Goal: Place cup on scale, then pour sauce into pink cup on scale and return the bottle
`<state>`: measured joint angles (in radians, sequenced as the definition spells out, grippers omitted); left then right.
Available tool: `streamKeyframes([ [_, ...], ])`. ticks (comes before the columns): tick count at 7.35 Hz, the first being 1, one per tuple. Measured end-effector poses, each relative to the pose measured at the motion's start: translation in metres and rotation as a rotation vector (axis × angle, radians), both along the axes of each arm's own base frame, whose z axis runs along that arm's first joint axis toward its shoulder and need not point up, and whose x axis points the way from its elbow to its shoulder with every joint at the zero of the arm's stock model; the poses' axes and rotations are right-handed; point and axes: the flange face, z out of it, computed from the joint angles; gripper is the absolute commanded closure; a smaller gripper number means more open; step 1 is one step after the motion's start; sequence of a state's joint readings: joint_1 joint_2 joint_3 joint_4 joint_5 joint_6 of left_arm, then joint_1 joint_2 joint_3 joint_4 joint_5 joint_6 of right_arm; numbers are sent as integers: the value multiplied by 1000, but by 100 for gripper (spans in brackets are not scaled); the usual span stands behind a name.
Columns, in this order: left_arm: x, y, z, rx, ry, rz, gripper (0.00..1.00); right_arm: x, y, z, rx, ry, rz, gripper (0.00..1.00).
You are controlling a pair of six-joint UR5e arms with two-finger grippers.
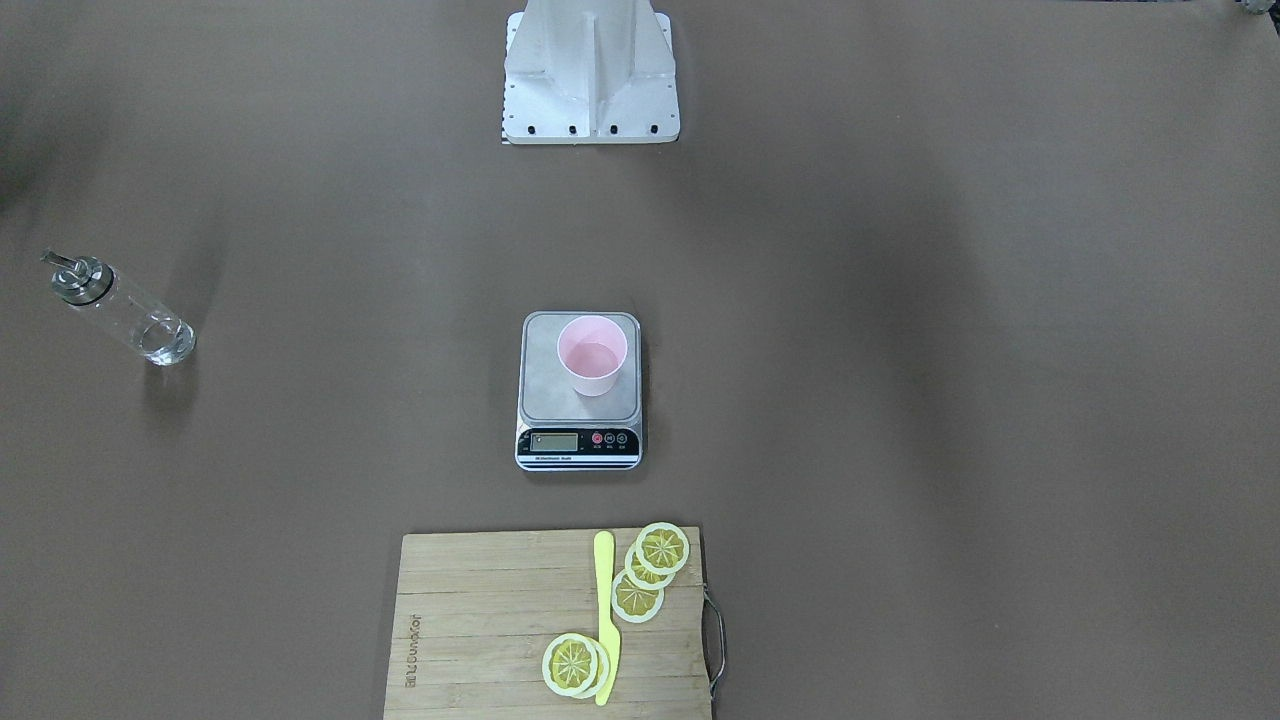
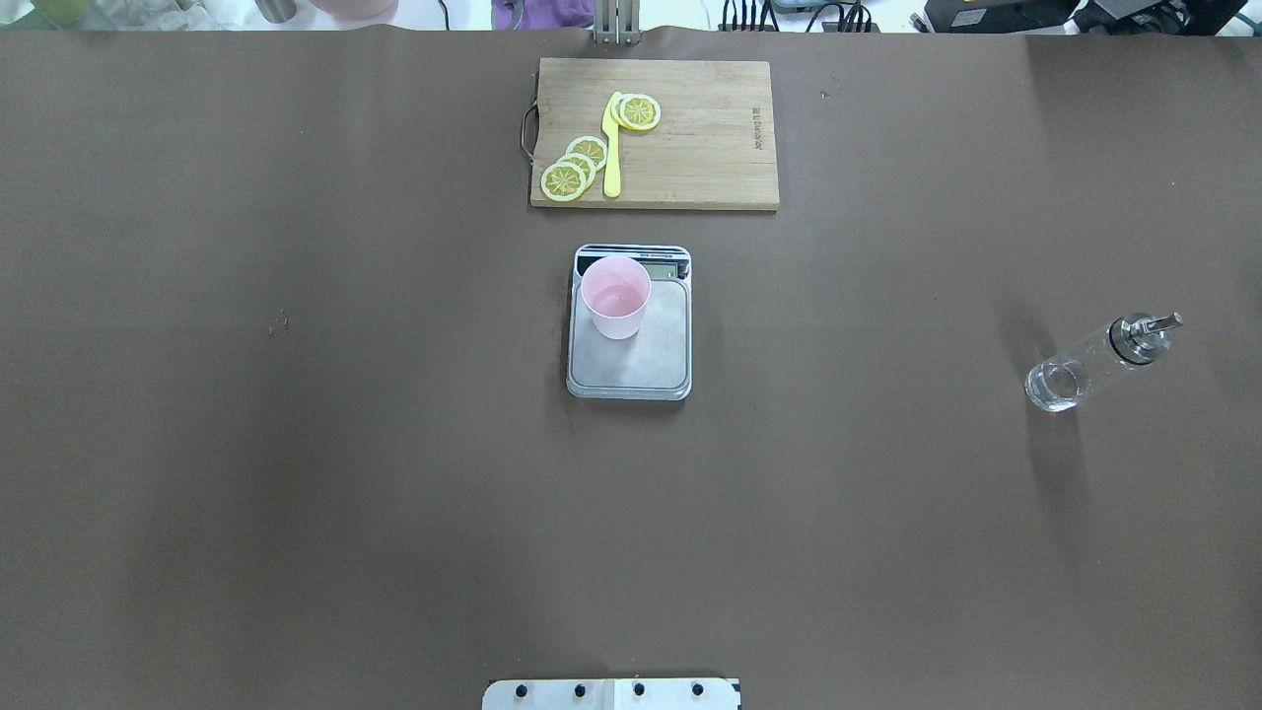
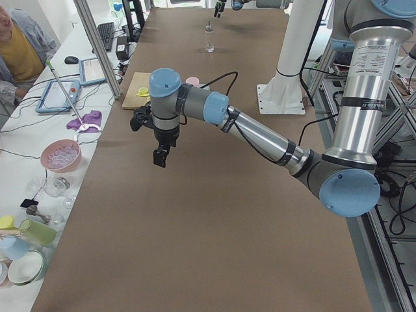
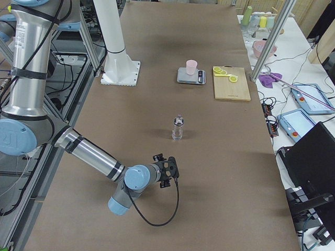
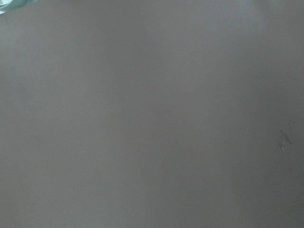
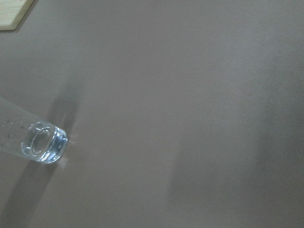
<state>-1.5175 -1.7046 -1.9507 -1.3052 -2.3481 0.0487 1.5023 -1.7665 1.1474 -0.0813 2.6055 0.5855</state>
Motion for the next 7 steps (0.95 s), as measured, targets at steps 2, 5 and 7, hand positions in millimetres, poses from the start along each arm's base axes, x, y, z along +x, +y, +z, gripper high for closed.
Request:
streamKeyframes([
  [2,1,1,-6,11,15,3,2,16,-19,13,-181,31,67,10],
  [5,3,1,-9,21,14,7,2,-6,-39,25,-283,128,62,10],
  [7,5,-2,-3,6,14,10,2,-27,-61,19,-316,173,27,10],
])
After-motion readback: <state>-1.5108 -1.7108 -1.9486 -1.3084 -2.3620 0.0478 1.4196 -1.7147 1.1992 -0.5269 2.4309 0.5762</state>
